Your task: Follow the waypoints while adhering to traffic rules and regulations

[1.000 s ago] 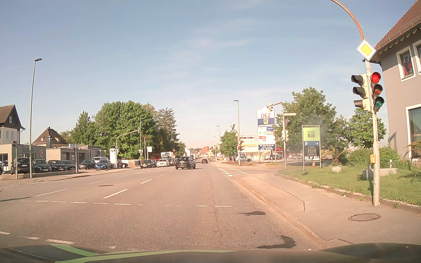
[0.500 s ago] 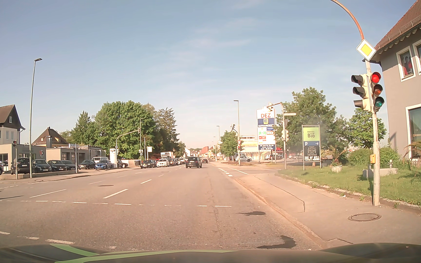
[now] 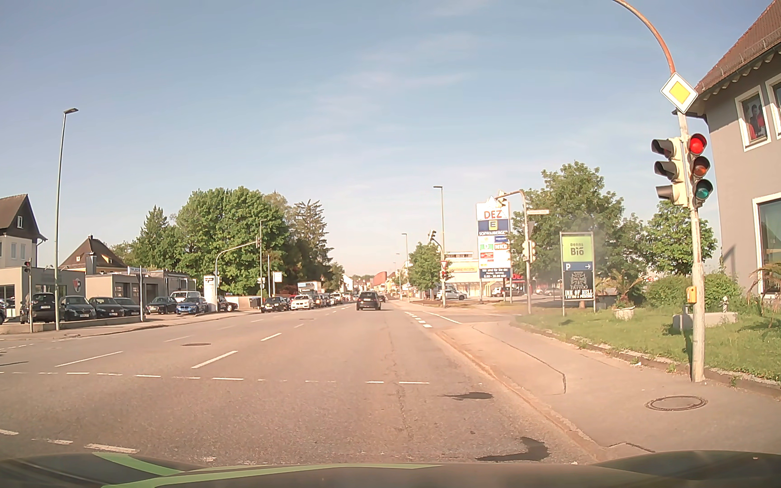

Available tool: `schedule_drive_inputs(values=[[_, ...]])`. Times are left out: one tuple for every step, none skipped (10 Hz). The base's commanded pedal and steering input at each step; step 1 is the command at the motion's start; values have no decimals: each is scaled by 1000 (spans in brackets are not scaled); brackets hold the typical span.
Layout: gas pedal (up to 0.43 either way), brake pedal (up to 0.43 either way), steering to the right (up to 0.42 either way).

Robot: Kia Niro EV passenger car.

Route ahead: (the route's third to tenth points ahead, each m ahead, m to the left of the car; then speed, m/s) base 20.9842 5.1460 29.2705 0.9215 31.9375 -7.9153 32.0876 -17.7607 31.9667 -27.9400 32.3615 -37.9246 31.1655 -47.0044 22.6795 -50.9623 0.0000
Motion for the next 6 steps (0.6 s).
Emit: schedule_drive_inputs(values=[[0, 354, 2], [0, 354, 2], [0, 354, 2], [0, 354, 1], [0, 354, 2], [0, 354, 2]])
